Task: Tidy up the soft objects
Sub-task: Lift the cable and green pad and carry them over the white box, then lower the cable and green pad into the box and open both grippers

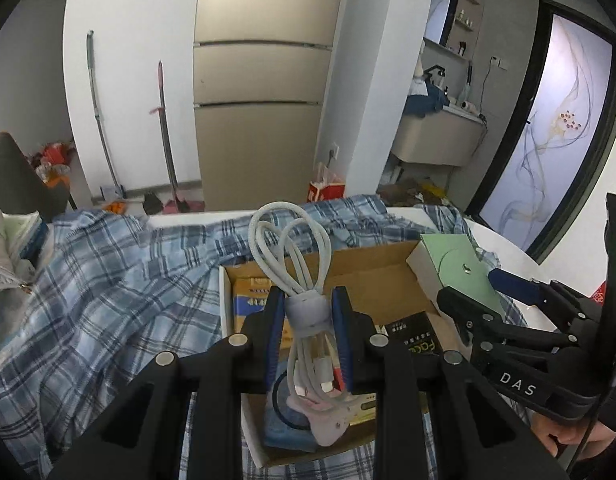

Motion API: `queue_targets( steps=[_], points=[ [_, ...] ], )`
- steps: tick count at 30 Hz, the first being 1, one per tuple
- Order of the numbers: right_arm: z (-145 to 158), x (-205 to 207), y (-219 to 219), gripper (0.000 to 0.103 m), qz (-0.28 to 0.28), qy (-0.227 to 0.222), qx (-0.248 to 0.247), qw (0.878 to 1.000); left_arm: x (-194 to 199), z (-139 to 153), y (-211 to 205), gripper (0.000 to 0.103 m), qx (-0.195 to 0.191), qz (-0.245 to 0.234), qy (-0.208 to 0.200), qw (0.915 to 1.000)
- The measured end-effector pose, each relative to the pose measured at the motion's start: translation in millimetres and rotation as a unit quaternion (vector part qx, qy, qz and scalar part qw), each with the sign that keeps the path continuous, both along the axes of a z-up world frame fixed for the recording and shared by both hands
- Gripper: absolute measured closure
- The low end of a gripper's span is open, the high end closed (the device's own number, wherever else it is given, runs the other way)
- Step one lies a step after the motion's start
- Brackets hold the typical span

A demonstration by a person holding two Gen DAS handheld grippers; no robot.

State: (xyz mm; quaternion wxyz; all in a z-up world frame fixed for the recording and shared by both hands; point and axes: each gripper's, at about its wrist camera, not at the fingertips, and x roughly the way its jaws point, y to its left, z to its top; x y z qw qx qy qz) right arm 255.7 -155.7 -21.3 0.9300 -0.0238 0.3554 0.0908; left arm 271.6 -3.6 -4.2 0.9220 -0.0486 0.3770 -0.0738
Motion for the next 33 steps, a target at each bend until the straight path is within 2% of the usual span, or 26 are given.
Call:
queue_targets(
  steps=[8, 16, 23, 25, 26, 27, 31, 33],
  points=[
    [-14, 5, 6, 0.035, 0.012, 0.02, -0.01, 1.0, 5, -16, -6, 0.077, 0.002, -0.014, 0.021, 0.9997],
    [-23, 9, 8, 0.035, 0.017, 0.034, -0.015, 0.999, 5, -15, -6, 0.077, 0.002, -0.01, 0.019, 0.9998],
    [-27, 10, 12, 0.035, 0.022, 0.039, -0.021, 0.999, 9, -19, -1, 0.076, -0.014, -0.004, 0.035, 0.9993],
    [-27, 10, 13, 0.035, 0.023, 0.038, -0.023, 0.999, 8, -18, -2, 0.062, -0.005, -0.001, 0.03, 0.9995],
    [-28, 11, 14, 0.035, 0.024, 0.038, -0.026, 0.999, 7, -17, -2, 0.038, -0.004, 0.002, 0.024, 0.9997],
    [-29, 11, 14, 0.035, 0.024, 0.038, -0.027, 0.999, 5, -15, -2, 0.026, -0.005, 0.007, 0.014, 0.9999],
    [-27, 11, 13, 0.034, 0.021, 0.038, -0.025, 0.999, 1, -7, -1, 0.025, -0.008, 0.01, -0.003, 0.9999],
    [-25, 10, 11, 0.03, 0.018, 0.031, -0.02, 0.999, -1, -4, -1, 0.025, -0.007, 0.013, -0.01, 0.9998]
  ],
)
